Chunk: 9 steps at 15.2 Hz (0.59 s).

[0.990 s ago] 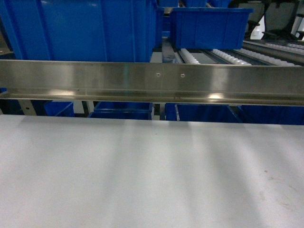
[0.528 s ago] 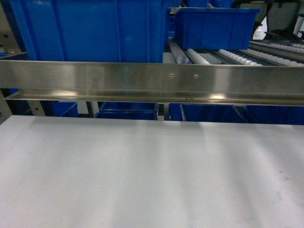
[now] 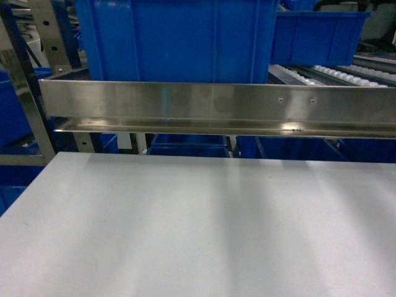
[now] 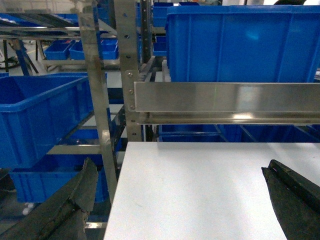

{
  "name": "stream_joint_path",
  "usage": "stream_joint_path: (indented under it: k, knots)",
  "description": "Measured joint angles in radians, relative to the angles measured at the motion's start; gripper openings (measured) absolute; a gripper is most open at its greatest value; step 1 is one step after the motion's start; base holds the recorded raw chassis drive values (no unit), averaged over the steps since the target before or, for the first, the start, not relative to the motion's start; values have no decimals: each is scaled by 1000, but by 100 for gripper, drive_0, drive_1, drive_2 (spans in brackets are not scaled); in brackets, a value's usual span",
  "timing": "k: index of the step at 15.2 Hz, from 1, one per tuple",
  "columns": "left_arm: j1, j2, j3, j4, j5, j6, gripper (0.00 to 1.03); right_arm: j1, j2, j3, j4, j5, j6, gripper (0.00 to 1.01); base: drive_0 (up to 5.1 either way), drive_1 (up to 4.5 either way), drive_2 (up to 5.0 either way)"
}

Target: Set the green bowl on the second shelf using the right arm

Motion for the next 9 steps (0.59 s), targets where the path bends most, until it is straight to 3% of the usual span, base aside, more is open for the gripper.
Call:
stream_joint_path:
  k: [9]
  knots:
    - [0,0,0,-3,-1,0,98,0,0,0,2,0,0,2,-485,260,260]
